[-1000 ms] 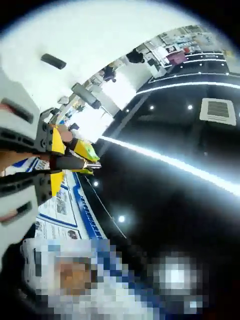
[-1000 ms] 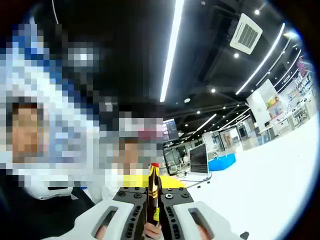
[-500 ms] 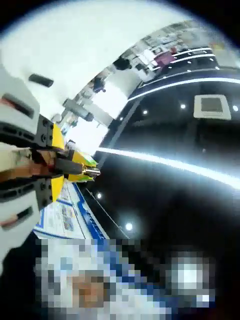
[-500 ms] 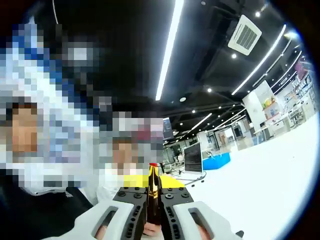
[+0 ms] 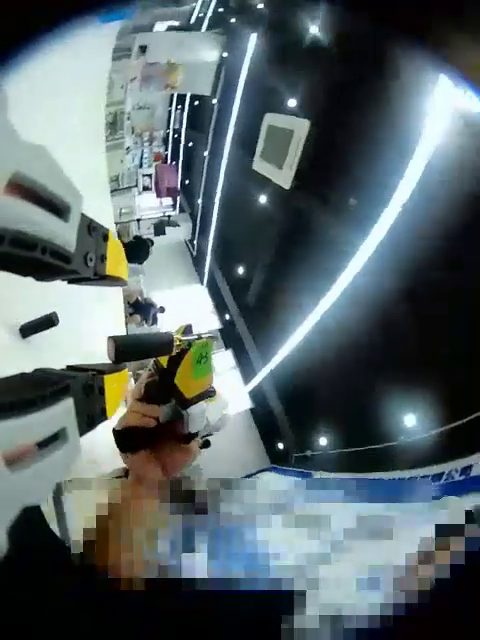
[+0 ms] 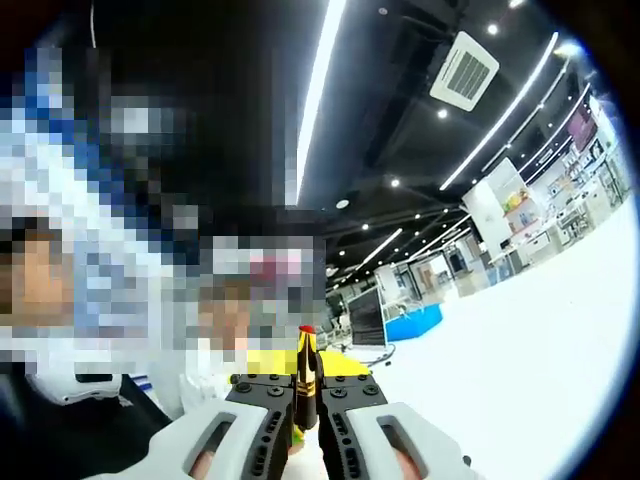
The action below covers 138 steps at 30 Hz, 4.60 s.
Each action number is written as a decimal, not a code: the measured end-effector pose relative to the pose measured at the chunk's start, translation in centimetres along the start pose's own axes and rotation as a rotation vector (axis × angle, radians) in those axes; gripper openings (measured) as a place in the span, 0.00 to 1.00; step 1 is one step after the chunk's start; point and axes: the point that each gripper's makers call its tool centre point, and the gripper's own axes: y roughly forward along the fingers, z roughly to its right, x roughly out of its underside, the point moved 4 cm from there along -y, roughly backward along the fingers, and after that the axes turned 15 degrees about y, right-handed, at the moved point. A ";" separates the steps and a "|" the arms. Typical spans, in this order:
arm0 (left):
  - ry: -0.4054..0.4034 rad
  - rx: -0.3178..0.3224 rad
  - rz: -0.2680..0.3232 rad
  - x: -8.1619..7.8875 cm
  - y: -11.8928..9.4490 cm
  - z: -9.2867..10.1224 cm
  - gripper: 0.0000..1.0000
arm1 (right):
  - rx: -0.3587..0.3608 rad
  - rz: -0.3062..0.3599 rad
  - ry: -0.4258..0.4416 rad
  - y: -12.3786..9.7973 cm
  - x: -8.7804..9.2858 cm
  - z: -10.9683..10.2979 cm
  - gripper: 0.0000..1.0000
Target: Unscrew the lipstick cap, remove the lipstick, and put the cap back on the lipstick
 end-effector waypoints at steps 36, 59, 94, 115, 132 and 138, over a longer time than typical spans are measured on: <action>-0.283 0.061 0.088 0.0 0.1 0.6 0.13 | -0.028 -0.019 0.000 0.5 0.3 -0.4 0.05; -1.271 0.411 0.349 0.0 0.2 2.1 0.13 | -0.101 -0.038 -0.005 0.9 0.7 -1.7 0.05; 0.396 -0.108 -0.013 -1.6 -0.5 1.3 0.23 | 0.000 0.016 0.035 0.9 0.6 0.6 0.05; -0.241 0.049 0.057 0.0 0.0 0.5 0.12 | -0.024 -0.010 0.013 0.8 0.6 -0.2 0.05; -1.273 0.439 0.360 -0.7 -0.1 1.9 0.12 | -0.108 -0.033 -0.008 1.3 0.9 -2.6 0.05; -1.355 0.484 0.392 -0.9 -0.2 2.1 0.12 | -0.122 -0.040 -0.018 1.6 1.0 -3.1 0.05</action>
